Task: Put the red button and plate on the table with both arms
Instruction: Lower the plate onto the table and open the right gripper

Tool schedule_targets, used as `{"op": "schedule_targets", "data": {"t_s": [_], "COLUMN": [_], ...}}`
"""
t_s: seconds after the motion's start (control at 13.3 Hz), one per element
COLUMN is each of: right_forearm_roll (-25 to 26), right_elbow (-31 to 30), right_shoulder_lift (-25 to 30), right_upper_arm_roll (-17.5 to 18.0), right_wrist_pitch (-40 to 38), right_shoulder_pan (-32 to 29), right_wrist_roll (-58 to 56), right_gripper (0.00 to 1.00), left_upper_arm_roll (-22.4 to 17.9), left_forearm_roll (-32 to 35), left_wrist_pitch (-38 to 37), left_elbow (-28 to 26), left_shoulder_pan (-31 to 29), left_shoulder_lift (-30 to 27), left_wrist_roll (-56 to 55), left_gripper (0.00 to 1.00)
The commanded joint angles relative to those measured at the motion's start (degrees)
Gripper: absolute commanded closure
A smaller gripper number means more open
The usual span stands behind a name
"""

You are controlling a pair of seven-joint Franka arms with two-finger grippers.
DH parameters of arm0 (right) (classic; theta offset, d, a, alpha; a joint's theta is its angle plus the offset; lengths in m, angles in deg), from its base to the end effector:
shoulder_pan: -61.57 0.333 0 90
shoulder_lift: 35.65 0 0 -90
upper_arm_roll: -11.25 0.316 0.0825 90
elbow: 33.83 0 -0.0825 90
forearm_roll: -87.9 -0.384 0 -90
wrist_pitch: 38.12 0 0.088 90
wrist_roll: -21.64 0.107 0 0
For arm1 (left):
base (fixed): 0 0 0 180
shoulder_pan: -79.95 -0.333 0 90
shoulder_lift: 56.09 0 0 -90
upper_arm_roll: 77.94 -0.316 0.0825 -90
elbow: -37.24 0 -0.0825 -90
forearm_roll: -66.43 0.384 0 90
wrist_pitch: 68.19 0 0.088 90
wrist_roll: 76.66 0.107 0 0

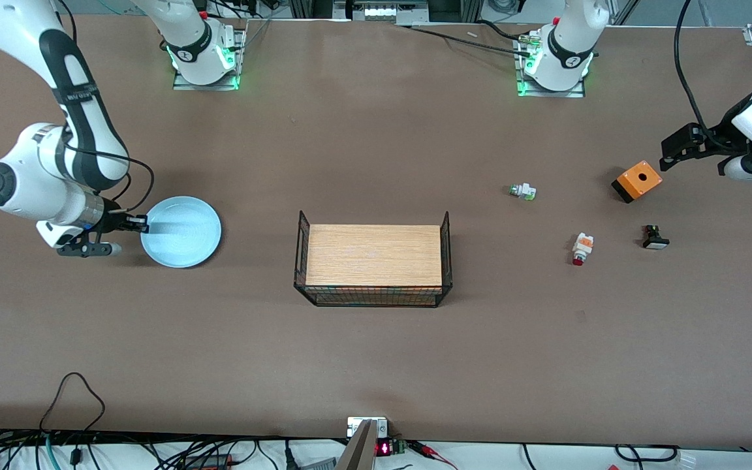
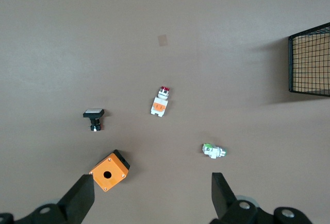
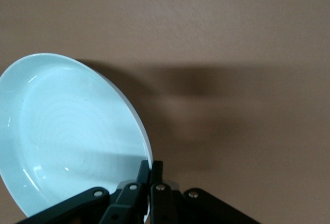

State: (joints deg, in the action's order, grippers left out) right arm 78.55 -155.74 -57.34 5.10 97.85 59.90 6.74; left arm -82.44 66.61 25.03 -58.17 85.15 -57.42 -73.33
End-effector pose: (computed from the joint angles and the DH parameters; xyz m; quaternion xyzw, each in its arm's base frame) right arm 0.5561 -0.0748 0.2195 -0.9974 -0.0019 0.0565 0.0447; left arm 0.5504 -0.0059 0.5975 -0.9993 0.0353 0.0076 0.0005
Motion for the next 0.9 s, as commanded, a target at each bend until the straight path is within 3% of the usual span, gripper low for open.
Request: {"op": "schedule_targets", "data": {"t_s": [0.0, 0.15, 0.53, 0.82], "right_forearm_roll": [-0.31, -0.23, 0.12, 4.58], "right_elbow": [-0.35, 1.92, 15.45, 24.85], "right_shoulder_lift": [0.58, 4.35, 7.97, 9.91], "right_upper_arm_roll": [1.23, 1.84, 2.63, 2.55], "right_wrist_pitch": [0.97, -5.24, -22.39, -33.37], "right_shoulder_pan": [-1.50, -1.06, 3.15, 7.11], "right_wrist_roll": [-1.28, 1.17, 11.38, 12.44], "right_gripper": [0.01, 0.00, 0.00, 0.00], "left_upper_arm_roll": [0.19, 0.28, 1.08, 0.81], "left_forearm_roll": [0.26, -0.18, 0.43, 0.35], "left_wrist_pitch": [-0.31, -0.57, -2.25, -4.26], "left_elbow": [1.36, 3.21, 6.29, 6.46], "left_shoulder_pan": [0.07, -0.02, 0.42, -0.19], "left_shoulder_lift": [-0.52, 0.01, 1.24, 1.33], "left_wrist_roll": [-0.34, -0.52, -0.96, -0.78], "left_gripper": [0.00, 0.00, 0.00, 0.00]}}
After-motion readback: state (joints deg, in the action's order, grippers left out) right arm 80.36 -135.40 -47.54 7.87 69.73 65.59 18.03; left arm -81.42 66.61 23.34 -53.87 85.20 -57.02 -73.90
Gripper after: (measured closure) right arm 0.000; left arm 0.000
